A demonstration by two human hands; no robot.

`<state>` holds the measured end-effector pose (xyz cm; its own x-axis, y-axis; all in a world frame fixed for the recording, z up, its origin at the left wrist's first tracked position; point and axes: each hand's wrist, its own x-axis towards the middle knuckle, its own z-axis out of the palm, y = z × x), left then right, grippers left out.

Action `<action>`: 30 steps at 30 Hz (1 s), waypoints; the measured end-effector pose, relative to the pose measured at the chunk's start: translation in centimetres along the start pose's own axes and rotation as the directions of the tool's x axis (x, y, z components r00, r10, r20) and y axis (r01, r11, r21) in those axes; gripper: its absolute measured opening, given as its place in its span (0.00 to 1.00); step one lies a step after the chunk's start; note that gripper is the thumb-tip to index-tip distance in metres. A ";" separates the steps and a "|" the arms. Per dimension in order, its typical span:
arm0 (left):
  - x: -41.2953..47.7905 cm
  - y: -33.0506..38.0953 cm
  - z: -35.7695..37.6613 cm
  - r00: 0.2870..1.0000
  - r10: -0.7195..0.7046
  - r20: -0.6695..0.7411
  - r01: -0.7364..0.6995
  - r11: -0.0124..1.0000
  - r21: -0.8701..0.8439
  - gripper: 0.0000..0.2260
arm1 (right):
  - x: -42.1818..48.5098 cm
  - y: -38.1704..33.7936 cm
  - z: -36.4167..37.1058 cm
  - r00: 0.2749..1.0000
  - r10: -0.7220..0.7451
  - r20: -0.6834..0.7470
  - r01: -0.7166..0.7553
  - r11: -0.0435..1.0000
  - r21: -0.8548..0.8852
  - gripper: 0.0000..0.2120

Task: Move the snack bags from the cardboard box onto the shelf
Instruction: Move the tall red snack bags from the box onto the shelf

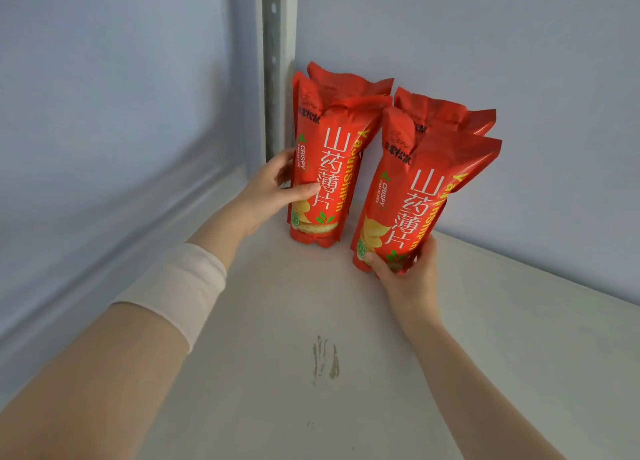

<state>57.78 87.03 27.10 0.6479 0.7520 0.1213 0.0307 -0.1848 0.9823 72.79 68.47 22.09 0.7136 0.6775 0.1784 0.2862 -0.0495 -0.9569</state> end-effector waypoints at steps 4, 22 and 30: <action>-0.4 0.3 0.2 1.000 -0.013 -0.011 0.014 0.997 0.078 0.39 | -0.2 -0.4 -0.2 1.000 -0.026 0.011 0.027 0.993 -0.112 0.42; -29.8 7.4 6.0 0.971 -0.015 -0.239 0.238 -0.063 0.969 0.25 | -17.7 -5.9 -8.6 0.748 -0.147 0.648 0.628 0.471 -0.619 0.29; -52.6 9.1 8.7 0.882 -0.183 -0.435 0.403 -0.190 0.895 0.21 | -34.6 -9.2 -7.6 0.427 -0.177 0.887 0.881 0.305 -0.363 0.29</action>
<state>30.57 40.30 28.43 0.2343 0.9721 -0.0106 0.9366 -0.2287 -0.2657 50.36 39.91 26.49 -0.3132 0.9488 0.0422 0.9477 0.3151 -0.0514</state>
